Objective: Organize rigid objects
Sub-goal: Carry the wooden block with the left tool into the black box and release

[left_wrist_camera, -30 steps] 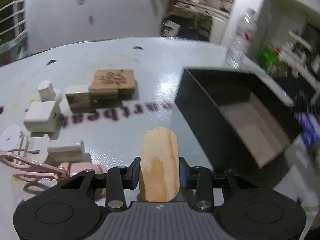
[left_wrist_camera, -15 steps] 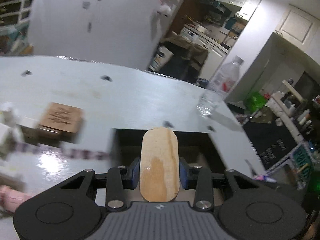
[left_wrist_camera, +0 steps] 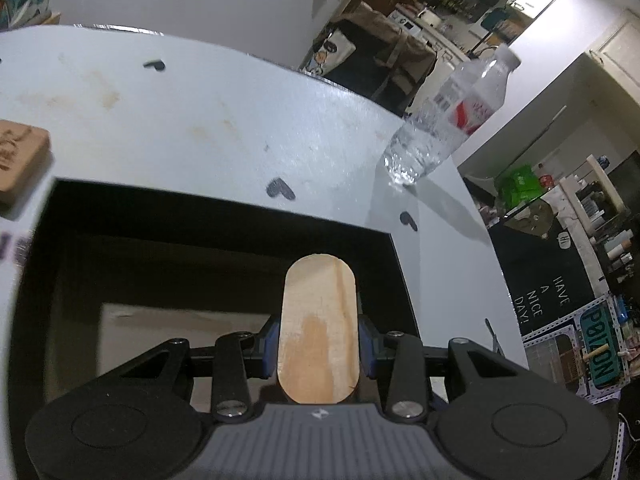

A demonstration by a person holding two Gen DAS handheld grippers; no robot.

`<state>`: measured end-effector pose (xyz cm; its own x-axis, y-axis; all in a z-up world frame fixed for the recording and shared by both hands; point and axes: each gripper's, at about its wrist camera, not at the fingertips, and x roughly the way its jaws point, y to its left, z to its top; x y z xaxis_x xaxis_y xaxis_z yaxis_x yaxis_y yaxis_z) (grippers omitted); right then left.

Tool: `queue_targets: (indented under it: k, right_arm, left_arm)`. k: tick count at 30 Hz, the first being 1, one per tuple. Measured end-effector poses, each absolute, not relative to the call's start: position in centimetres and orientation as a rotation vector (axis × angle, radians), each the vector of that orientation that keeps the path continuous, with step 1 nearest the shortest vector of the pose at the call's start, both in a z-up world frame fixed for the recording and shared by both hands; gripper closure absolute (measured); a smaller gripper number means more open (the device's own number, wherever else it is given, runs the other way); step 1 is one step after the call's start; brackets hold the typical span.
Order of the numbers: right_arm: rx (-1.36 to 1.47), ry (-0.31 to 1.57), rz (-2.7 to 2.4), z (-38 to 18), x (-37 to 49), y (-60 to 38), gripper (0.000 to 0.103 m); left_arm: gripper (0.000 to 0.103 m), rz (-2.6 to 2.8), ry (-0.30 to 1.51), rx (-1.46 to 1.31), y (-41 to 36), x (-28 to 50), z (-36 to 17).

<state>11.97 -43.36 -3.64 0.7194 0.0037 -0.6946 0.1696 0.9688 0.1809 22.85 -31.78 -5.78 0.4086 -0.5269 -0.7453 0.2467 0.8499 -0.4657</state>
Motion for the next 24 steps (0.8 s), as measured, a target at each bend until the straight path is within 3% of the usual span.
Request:
queue_targets:
  k: [10, 15, 22, 24]
  right_arm:
    - [0.248, 0.772, -0.091, -3.7, 12.1, -43.4, 0.098]
    - [0.252, 0.774, -0.089, -3.6, 12.0, -43.5, 0.098]
    - [0.261, 0.77, -0.085, -3.7, 11.9, -43.6, 0.098]
    - [0.267, 0.77, -0.08, -3.7, 11.9, -43.7, 0.097]
  left_arm:
    - [0.059, -0.481, 1.091, -0.347, -33.2, 23.9, -7.2]
    - [0.039, -0.492, 1.077, -0.345, -32.5, 23.7, -6.3]
    - [0.03, -0.531, 1.049, -0.309, -31.6, 22.5, -4.4]
    - [0.021, -0.545, 1.028, -0.292, -31.1, 21.9, -3.7]
